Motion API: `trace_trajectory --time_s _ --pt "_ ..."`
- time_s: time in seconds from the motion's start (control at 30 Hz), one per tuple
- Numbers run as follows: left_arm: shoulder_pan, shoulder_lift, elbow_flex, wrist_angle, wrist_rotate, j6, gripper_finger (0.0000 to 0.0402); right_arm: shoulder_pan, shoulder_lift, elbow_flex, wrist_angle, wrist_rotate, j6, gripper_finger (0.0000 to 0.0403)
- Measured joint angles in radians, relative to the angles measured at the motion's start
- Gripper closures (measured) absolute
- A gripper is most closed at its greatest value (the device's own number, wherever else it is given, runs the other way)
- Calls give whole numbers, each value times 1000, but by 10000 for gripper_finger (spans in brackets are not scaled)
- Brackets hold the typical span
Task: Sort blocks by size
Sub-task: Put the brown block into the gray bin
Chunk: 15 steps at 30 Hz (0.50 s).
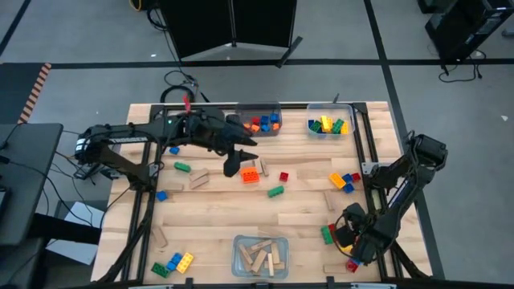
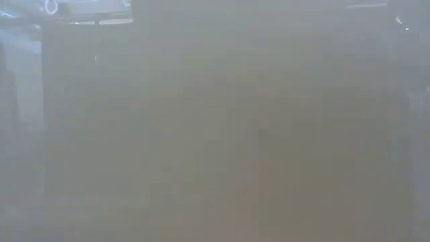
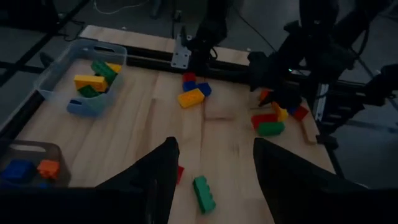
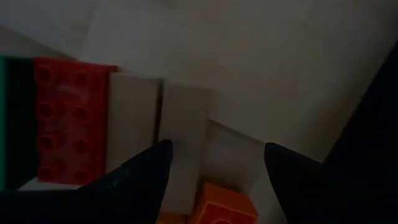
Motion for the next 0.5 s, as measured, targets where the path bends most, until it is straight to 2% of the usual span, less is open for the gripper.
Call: trace_trajectory --time_s 0.33,0.5 --pt "-53 1 0 -44 -86 -7 188 9 2 2 0 -17 3 134" --pt "-63 1 0 -42 -104 -11 188 11 -16 15 -53 -89 23 141"
